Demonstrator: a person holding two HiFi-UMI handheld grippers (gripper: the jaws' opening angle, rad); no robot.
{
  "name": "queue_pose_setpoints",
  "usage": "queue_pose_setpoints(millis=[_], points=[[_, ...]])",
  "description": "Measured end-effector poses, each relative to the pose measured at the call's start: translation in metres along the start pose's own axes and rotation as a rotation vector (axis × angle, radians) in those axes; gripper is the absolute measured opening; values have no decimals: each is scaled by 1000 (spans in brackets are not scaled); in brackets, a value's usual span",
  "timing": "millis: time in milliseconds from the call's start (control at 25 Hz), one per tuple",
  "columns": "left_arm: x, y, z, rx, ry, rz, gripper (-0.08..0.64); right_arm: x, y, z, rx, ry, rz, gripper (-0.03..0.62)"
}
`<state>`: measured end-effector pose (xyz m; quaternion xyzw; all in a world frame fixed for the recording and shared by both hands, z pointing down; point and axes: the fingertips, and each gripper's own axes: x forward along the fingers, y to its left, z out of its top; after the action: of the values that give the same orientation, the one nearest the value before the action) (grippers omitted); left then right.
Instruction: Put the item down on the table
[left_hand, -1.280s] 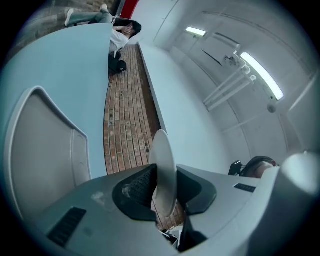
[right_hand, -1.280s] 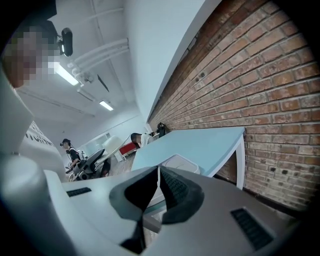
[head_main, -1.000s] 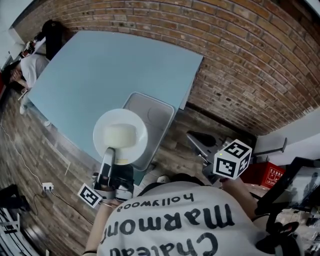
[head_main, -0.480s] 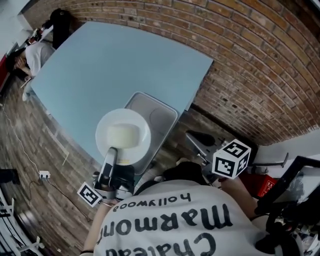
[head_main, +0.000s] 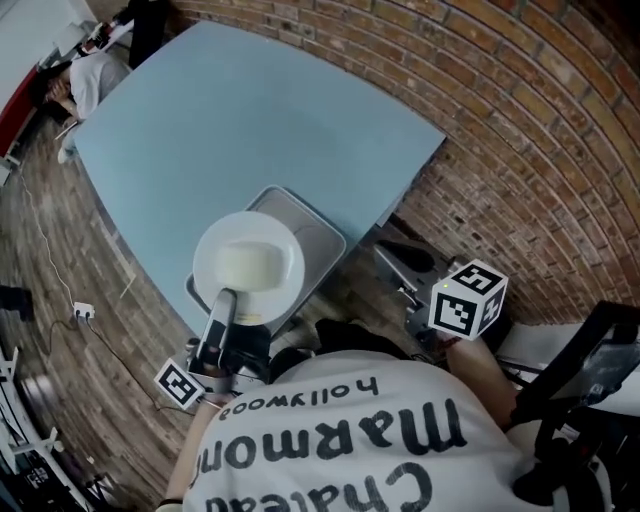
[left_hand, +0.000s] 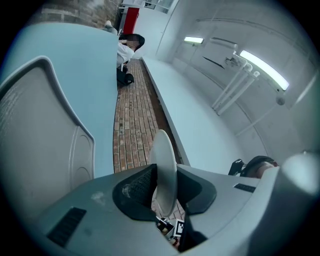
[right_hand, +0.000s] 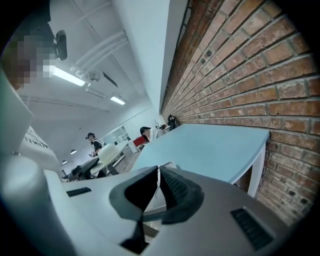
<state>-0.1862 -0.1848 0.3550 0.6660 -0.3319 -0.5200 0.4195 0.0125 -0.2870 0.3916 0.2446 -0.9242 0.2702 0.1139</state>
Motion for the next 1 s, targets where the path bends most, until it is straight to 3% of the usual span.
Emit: queue_pose_setpoints(millis=[560, 1000], points=[[16, 22, -14, -13, -69, 37, 77, 24, -18, 9, -53, 85, 125, 18], [31, 53, -15, -48, -132, 76, 77, 25, -44, 22, -102, 108, 126, 18]])
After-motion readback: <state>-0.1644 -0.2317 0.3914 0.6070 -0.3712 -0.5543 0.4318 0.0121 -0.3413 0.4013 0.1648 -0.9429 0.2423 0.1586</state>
